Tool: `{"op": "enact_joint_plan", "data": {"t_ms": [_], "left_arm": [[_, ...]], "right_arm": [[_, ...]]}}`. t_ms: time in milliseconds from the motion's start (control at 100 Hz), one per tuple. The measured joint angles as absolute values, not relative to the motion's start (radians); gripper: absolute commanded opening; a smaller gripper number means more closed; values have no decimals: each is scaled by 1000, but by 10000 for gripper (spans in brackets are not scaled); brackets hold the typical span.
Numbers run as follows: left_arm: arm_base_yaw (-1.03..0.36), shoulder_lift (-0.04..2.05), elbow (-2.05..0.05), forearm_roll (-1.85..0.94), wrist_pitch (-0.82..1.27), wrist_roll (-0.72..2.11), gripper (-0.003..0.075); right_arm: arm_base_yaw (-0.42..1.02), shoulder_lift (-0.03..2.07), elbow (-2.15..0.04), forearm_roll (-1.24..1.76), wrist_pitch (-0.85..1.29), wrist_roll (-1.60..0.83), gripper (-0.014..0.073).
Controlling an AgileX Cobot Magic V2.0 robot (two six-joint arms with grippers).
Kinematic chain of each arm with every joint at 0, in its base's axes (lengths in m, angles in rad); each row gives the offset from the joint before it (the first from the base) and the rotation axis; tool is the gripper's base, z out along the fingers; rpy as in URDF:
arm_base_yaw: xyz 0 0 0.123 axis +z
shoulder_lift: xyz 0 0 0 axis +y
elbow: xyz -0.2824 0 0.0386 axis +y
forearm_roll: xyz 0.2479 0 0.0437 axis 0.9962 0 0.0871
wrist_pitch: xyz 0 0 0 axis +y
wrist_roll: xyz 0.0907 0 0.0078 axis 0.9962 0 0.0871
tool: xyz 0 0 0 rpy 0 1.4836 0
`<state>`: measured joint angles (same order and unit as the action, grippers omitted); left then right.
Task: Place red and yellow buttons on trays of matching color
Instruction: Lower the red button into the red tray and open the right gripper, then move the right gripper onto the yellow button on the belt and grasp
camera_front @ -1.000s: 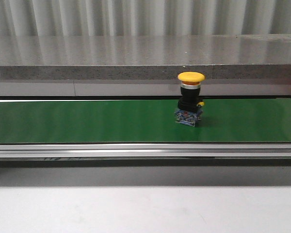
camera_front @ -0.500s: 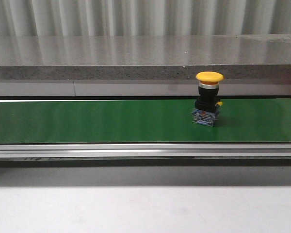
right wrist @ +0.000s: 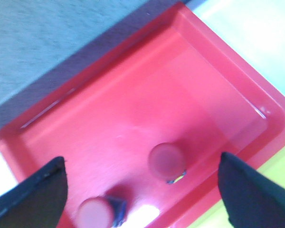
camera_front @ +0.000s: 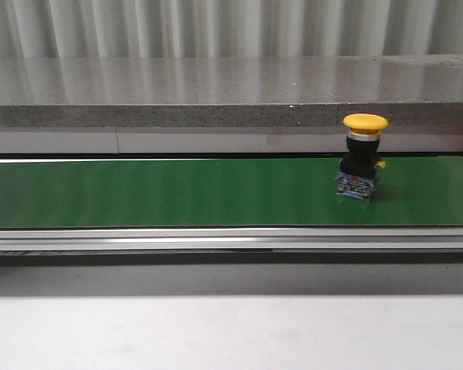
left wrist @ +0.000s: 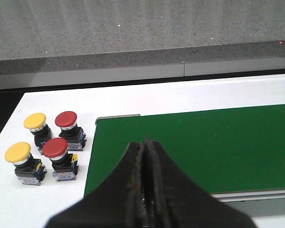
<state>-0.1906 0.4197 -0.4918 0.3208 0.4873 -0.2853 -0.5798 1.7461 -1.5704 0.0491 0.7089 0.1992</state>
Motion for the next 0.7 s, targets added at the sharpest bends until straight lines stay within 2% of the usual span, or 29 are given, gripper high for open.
{"op": "enact_joint_plan", "data": {"t_ms": [400, 700], "left_arm": [[-191, 420, -492, 321, 487, -285, -20], [-191, 420, -492, 321, 487, -285, -20]], "right_arm": [[-369, 1530, -1570, 57, 1002, 63, 636], [-208, 1507, -1547, 60, 1202, -47, 636]]}}
